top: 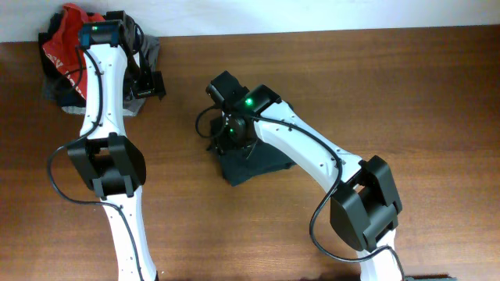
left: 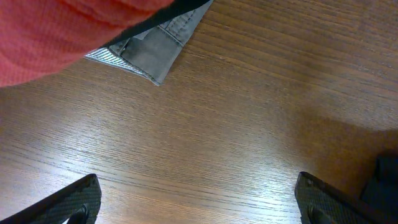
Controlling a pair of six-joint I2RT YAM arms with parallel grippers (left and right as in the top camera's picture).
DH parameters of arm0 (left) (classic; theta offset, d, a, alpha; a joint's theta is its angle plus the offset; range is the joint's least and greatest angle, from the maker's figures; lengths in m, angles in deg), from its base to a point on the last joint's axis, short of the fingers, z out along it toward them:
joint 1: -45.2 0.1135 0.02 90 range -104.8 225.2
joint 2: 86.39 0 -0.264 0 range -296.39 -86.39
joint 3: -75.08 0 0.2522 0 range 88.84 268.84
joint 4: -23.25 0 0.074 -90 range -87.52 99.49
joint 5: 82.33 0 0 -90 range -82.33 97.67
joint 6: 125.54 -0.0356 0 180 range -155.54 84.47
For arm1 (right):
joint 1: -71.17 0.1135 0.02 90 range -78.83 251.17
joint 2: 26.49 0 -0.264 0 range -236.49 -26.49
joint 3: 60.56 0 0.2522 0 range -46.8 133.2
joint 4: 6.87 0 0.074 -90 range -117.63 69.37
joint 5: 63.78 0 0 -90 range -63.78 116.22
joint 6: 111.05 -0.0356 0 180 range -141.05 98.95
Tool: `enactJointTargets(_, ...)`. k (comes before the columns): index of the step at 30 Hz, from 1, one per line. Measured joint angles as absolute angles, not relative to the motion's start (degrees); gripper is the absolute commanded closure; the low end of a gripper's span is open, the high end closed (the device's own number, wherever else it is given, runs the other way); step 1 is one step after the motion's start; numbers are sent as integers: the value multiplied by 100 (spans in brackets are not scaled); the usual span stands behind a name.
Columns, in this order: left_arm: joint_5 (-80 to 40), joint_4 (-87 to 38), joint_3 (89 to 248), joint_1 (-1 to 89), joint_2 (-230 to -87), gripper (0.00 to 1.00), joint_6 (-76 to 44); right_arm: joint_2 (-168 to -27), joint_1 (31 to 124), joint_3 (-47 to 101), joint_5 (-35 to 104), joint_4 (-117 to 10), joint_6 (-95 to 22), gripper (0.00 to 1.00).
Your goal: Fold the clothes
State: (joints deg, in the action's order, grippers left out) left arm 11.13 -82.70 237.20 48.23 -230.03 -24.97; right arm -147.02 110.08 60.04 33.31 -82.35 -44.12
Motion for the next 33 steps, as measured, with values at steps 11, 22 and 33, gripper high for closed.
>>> enactJointTargets(11, 1113, -8270, 23720, 4823, -23003, 1, -2497, -14684, 9854, 7648, 2553, -9638, -4333, 5)
enactJointTargets(22, 1021, -8267, 23720, 4823, -23003, 1, -2497, -14761, 8685, 7585, 3428, -9255, -3848, 5)
enactJointTargets(33, 995, -8265, 23720, 4823, -23003, 1, -2497, -15775, 8674, 7550, 4413, -9013, -4017, 14)
